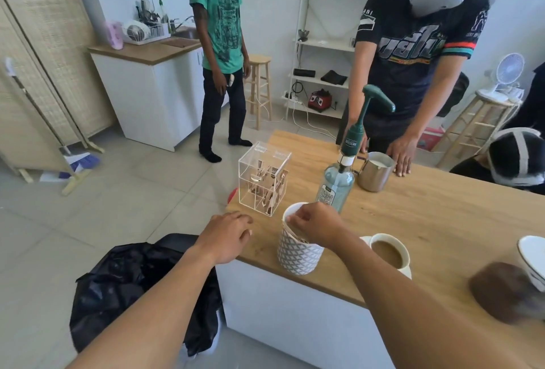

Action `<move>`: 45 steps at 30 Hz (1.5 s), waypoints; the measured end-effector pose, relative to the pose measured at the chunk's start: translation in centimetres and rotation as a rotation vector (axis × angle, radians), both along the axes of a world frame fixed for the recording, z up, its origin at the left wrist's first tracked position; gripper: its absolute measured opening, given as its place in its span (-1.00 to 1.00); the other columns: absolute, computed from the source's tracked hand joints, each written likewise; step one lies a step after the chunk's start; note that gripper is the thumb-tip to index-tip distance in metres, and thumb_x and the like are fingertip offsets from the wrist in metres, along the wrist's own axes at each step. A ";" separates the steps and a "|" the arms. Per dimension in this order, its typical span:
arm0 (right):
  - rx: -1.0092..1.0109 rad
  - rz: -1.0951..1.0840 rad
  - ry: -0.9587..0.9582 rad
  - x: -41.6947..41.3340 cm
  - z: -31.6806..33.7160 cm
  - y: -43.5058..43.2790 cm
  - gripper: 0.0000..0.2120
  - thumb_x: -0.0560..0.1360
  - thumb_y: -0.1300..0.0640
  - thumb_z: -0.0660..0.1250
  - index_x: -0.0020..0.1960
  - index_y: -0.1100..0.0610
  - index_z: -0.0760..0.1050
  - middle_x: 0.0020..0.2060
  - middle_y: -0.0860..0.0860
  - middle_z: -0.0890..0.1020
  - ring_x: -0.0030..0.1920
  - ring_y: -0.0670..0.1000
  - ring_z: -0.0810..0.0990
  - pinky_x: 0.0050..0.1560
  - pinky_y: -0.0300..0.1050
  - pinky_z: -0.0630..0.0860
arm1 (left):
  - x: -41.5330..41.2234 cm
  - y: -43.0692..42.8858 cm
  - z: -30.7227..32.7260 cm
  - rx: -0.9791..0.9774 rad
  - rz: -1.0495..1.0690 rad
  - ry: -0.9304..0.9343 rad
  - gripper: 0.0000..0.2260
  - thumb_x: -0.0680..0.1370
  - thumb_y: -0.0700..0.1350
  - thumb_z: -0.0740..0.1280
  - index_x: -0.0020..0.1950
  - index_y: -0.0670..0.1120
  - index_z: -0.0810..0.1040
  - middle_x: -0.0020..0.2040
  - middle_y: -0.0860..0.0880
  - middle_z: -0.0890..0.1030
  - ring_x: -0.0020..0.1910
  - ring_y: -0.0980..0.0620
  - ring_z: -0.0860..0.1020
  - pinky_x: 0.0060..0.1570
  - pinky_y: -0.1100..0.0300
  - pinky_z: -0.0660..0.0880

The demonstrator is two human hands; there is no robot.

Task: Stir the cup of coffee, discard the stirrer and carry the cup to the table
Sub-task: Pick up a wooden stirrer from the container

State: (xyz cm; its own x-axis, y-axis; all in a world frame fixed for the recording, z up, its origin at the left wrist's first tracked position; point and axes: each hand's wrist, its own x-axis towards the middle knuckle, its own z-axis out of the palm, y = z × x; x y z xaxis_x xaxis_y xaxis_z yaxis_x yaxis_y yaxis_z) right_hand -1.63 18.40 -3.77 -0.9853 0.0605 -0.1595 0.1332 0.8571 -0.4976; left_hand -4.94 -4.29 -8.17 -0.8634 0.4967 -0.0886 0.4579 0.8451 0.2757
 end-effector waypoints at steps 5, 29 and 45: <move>0.185 -0.011 -0.030 -0.5 -0.1 -1.2 -0.50 0.46 -0.37 0.24 -0.08 0.05 0.66 -0.16 -0.02 0.65 -0.08 0.07 0.61 -0.16 -0.10 0.51 | -0.7 0.4 -0.3 0.013 -0.012 0.009 -0.65 0.67 0.01 0.14 0.43 -0.05 0.44 0.41 0.02 0.46 0.37 0.01 0.43 0.37 0.05 0.31; 0.213 -0.192 0.071 -0.3 3.3 0.2 -0.72 0.56 0.03 0.16 -0.05 0.13 0.61 -0.13 0.06 0.64 -0.14 0.12 0.60 -0.15 -0.04 0.53 | -1.8 2.4 1.0 0.056 -0.071 0.027 -0.65 0.67 -0.02 0.14 0.43 -0.04 0.44 0.40 0.02 0.48 0.36 -0.01 0.44 0.36 0.02 0.35; -0.303 -0.711 0.253 5.5 6.5 11.6 -0.77 0.58 0.13 0.23 -0.11 0.20 0.61 -0.20 0.06 0.69 -0.28 -0.02 0.59 -0.29 -0.17 0.48 | -2.6 11.5 5.7 0.303 -0.190 0.244 -0.75 0.63 -0.09 0.16 0.14 -0.06 0.60 0.08 0.04 0.64 0.04 0.02 0.56 0.16 0.02 0.46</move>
